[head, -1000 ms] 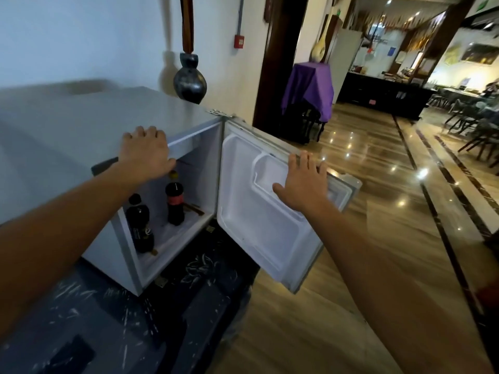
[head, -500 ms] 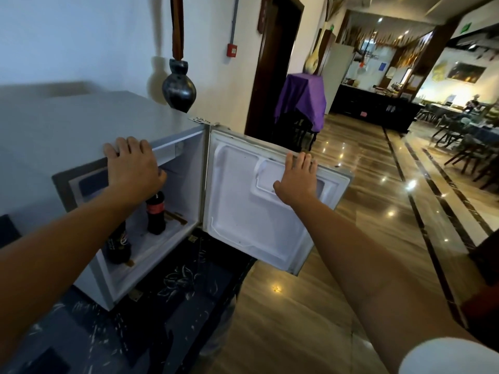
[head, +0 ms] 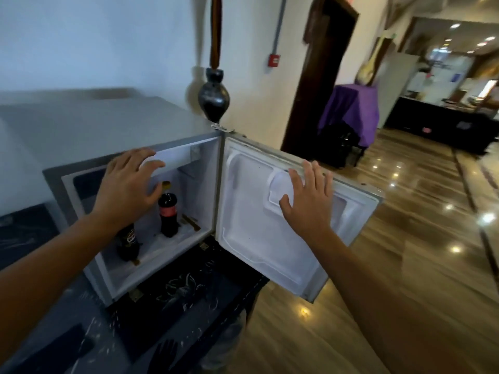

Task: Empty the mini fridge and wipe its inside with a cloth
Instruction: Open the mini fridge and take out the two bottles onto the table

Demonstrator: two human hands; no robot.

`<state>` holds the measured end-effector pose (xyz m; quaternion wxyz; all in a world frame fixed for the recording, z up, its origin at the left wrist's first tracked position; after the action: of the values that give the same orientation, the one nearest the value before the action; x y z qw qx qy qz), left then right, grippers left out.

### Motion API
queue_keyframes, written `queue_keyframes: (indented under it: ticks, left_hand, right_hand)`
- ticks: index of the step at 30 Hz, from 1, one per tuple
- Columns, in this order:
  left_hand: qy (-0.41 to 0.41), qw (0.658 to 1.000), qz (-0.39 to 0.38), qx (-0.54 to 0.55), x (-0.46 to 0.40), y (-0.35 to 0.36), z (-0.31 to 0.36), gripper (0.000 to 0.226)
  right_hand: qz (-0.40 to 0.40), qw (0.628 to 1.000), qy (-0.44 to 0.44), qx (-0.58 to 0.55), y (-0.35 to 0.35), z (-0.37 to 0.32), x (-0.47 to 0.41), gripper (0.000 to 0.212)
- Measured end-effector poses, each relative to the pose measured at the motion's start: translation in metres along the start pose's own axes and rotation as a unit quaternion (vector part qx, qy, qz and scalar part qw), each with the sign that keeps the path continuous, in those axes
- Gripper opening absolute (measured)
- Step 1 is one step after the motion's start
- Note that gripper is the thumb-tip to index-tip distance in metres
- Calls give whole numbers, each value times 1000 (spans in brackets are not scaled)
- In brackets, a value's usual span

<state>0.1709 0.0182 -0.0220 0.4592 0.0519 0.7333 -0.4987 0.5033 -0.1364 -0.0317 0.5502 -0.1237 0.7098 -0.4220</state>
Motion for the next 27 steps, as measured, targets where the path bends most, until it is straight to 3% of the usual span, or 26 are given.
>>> queue_keyframes:
  ticks: [6, 11, 19, 23, 27]
  left_hand:
    - [-157, 983, -51, -84, 79, 28, 33, 47]
    - [-276, 942, -139, -135, 128, 57, 43, 57]
    - [-429, 873, -218, -78, 141, 136, 2, 89]
    - [-505, 844, -172, -57, 141, 162, -43, 96]
    - [-523, 839, -148, -34, 136, 181, -76, 101]
  right_hand:
    - [-28, 966, -176, -185, 44, -54, 44, 53]
    - [-133, 936, -233, -228, 109, -109, 61, 60]
    - [-232, 922, -232, -206, 217, -210, 30, 67]
    - [-265, 925, -140, -232, 258, -244, 2, 79]
    - [-286, 921, -93, -249, 289, -268, -15, 83]
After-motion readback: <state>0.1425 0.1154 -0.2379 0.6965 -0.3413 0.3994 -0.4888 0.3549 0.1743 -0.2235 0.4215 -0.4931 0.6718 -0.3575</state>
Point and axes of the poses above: each hand's wrist, its own x-axis away from the middle knuckle, its own y-axis out of the palm, z = x × y, the point moved 5 cm from there along -x, towards the middle knuckle, and after that the axes turned 9 degrees about y, right-handed, at the moved point
